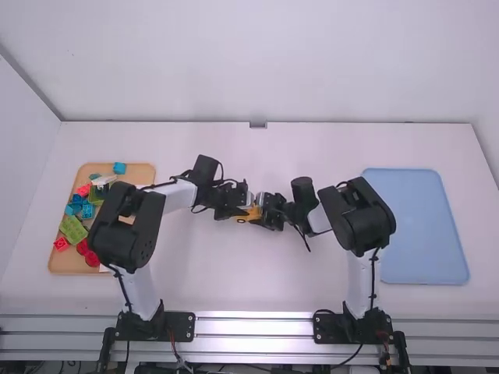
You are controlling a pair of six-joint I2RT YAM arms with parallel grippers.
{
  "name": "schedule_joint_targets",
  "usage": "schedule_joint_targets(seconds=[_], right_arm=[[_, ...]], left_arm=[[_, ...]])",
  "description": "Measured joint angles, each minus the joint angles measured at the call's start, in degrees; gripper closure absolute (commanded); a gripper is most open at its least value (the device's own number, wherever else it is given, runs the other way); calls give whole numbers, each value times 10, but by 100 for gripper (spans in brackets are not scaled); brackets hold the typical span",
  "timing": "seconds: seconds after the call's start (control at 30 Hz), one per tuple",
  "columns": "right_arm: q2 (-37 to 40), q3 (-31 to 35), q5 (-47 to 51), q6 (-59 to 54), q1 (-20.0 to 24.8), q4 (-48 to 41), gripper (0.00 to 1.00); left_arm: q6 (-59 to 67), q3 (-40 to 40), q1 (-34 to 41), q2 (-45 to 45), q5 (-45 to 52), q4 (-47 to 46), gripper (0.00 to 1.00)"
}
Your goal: Assemble lego blocks to make yellow taxi
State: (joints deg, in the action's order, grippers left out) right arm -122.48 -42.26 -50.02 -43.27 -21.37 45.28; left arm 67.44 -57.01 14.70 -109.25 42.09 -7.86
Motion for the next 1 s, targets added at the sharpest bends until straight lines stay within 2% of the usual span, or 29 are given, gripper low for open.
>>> schedule_joint_targets(seconds=[0.3,0.7,0.77,0.9,1.0], right_arm=[[0,0,-1,-3,0,0,48],[0,0,-1,-1,0,0,48],[0,0,-1,-3,0,0,48],[0,0,0,-3,0,0,48],[0,0,0,-3,0,0,48]], left_arm=[[-1,-22,11,2,-34,-46,98],[7,-24,13,2,-38,-48,98],[7,-24,13,2,-37,-47,89],[8,-23,13,2,-37,-44,90],[9,-23,13,2,-36,-44,85]])
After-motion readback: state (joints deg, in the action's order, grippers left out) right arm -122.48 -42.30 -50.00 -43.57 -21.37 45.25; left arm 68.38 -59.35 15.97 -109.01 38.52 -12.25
